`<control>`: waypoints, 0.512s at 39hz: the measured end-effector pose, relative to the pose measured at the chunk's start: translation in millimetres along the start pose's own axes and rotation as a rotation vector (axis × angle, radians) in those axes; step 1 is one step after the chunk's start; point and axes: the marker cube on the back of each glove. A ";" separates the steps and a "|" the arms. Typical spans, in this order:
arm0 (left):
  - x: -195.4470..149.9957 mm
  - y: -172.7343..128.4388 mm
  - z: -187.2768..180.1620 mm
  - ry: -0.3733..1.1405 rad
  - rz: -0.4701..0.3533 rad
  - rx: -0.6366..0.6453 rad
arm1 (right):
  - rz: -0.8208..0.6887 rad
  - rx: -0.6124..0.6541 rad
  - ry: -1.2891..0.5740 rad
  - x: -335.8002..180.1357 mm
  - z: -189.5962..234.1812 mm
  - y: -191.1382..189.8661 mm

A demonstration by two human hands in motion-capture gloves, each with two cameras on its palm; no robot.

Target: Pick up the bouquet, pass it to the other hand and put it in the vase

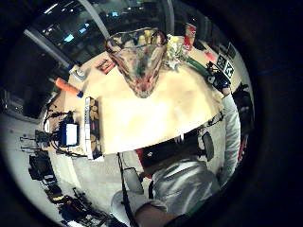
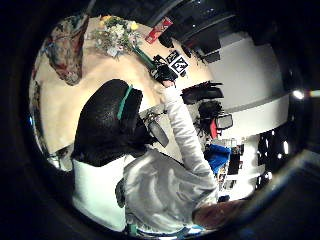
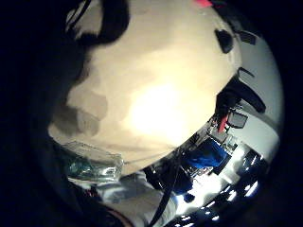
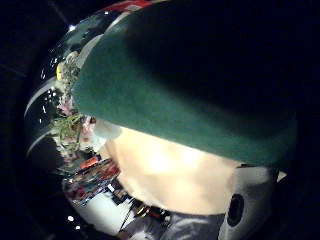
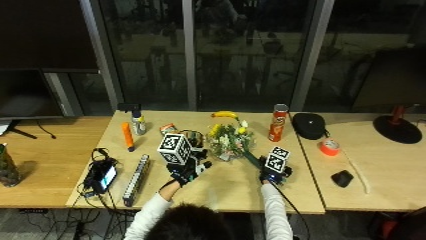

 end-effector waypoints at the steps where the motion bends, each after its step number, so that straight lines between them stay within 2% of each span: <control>1: 0.1 0.3 0.2 0.001 0.000 -0.002 | 0.000 0.029 0.004 0.2 0.3 -0.8; 5: -0.3 1.0 0.9 0.002 -0.004 -0.025 | -0.036 0.131 -0.065 -1.7 1.7 -6.5; 10: 0.9 -2.3 4.7 0.021 -0.007 -0.051 | -0.122 0.288 -0.358 -14.2 -6.7 -12.7; 17: 3.7 -13.8 16.8 0.079 0.013 -0.056 | -0.156 0.243 -0.841 -36.5 -45.9 16.2; 20: 8.8 -22.9 20.4 0.164 0.026 -0.052 | -0.249 0.324 -1.004 -48.3 -69.8 23.6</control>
